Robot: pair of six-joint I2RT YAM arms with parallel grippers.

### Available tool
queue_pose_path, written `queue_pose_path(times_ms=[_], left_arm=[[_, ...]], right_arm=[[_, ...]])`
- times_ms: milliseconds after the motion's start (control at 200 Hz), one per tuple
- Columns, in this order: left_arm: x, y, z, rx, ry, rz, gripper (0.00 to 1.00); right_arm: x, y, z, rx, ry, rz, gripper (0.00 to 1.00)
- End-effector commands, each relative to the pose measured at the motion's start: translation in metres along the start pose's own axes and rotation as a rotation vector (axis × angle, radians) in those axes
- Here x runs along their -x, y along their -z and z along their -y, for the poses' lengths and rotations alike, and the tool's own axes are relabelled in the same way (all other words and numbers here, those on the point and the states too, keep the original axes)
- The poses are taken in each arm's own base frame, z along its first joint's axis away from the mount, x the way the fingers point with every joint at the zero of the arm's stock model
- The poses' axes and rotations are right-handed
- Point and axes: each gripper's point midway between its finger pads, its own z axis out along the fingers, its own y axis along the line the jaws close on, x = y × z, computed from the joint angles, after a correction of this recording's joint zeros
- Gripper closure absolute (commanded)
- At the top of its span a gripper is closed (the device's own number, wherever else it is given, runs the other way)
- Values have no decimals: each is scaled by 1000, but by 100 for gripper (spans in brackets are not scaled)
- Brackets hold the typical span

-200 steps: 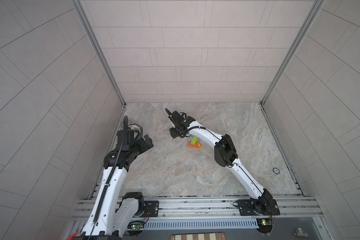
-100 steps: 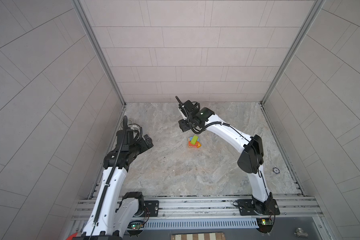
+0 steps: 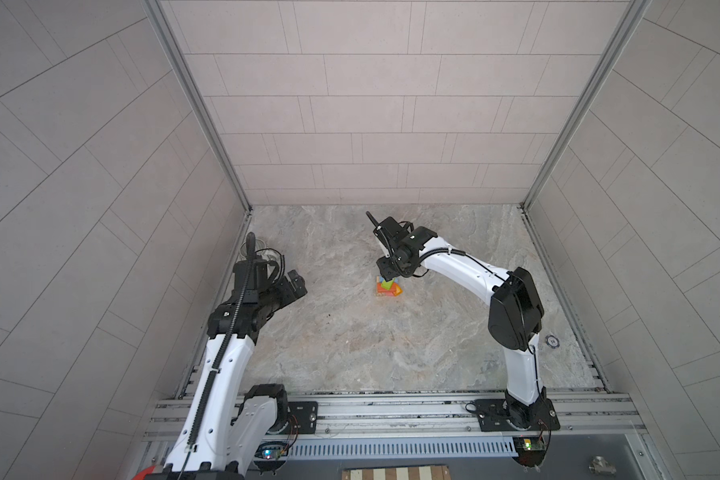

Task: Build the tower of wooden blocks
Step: 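Lift the yellow arch block with the right gripper and carry it over the stack, then lower the yellow arch block onto the stack top with the right gripper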

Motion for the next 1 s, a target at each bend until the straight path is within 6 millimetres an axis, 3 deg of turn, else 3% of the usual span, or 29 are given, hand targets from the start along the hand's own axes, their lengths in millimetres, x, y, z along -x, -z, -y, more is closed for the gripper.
queue_pose_path(times_ms=[0,555,991], left_arm=[[-1,-1,-2,-2,-8,0,0],[-2,-2,-1,-7,-7,-6,0],[-1,-2,0,-9,-7,-4,0]], right_arm=[[4,-2,-3,17,0,12,43],[2,-31,0,28,-23,-26,43],[1,-40,-4,46,-36,-34,39]])
